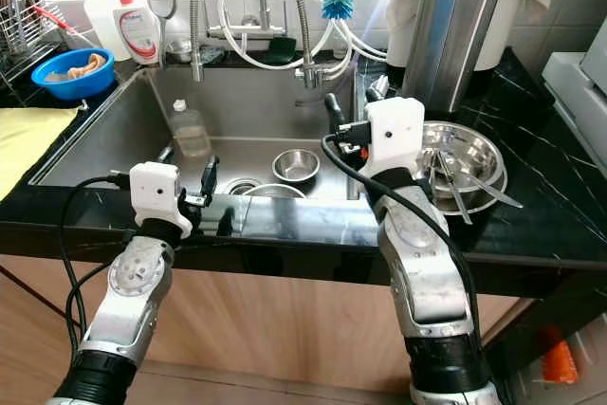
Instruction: Kitchen organization
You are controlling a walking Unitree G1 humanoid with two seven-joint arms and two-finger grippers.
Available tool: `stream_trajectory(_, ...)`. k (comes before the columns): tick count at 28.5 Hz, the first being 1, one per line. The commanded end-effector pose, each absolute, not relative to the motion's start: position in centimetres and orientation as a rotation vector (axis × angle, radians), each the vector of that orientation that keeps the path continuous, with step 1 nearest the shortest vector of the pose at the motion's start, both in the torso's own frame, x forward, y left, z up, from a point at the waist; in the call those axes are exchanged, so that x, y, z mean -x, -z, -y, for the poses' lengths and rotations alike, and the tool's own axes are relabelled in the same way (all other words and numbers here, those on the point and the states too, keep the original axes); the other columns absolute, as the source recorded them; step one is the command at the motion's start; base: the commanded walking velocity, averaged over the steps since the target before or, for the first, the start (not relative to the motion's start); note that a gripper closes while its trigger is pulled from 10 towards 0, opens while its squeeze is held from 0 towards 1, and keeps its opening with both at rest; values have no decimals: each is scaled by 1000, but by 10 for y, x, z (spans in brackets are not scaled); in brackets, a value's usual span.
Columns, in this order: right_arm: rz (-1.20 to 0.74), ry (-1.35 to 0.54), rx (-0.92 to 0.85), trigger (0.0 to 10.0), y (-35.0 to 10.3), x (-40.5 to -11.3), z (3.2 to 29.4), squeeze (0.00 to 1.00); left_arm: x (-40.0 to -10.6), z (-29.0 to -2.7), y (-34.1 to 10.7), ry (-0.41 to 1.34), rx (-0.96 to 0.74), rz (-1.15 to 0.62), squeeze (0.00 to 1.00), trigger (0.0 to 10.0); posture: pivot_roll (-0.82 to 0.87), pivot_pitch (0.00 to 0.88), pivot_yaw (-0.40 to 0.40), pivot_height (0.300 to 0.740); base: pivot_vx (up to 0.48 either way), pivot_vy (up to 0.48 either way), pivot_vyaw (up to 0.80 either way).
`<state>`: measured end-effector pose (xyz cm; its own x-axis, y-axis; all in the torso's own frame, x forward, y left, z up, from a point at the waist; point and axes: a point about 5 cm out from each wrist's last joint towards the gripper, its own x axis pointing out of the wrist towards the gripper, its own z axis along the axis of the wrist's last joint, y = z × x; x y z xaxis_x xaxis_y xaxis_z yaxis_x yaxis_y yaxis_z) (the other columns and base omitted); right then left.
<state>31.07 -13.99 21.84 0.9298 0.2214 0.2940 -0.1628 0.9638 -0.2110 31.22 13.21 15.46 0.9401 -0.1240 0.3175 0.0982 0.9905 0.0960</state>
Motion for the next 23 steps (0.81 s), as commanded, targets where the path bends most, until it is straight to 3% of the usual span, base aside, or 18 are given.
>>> stream_trajectory(1, 368, -221, 194, 10000, -225, -307, 131, 0, -311, -137, -156, 93, -93, 333, 0, 10000, -154, 0, 65, 740, 0, 480, -431)
stream_trajectory(6, 387, -204, 183, 10000, -228, -307, 132, 0, -311, -137, -156, 94, -93, 333, 0, 10000, -155, 0, 66, 740, 0, 480, -673)
stream_trajectory(9, 409, -199, 187, 10000, -230, -308, 132, 0, -311, -137, -156, 95, -95, 335, 0, 10000, -154, 0, 66, 740, 0, 365, 0)
stream_trajectory(16, 410, -151, 186, 10000, -229, -309, 137, 0, -311, -136, -157, 100, -110, 344, 0, 10000, -150, 0, 66, 740, 0, 0, 0)
stream_trajectory(23, 427, 61, 155, 10000, -233, -308, 169, 0, -310, -136, -156, 102, -112, 339, 0, 10000, -157, 0, 71, 740, 0, 0, -204)
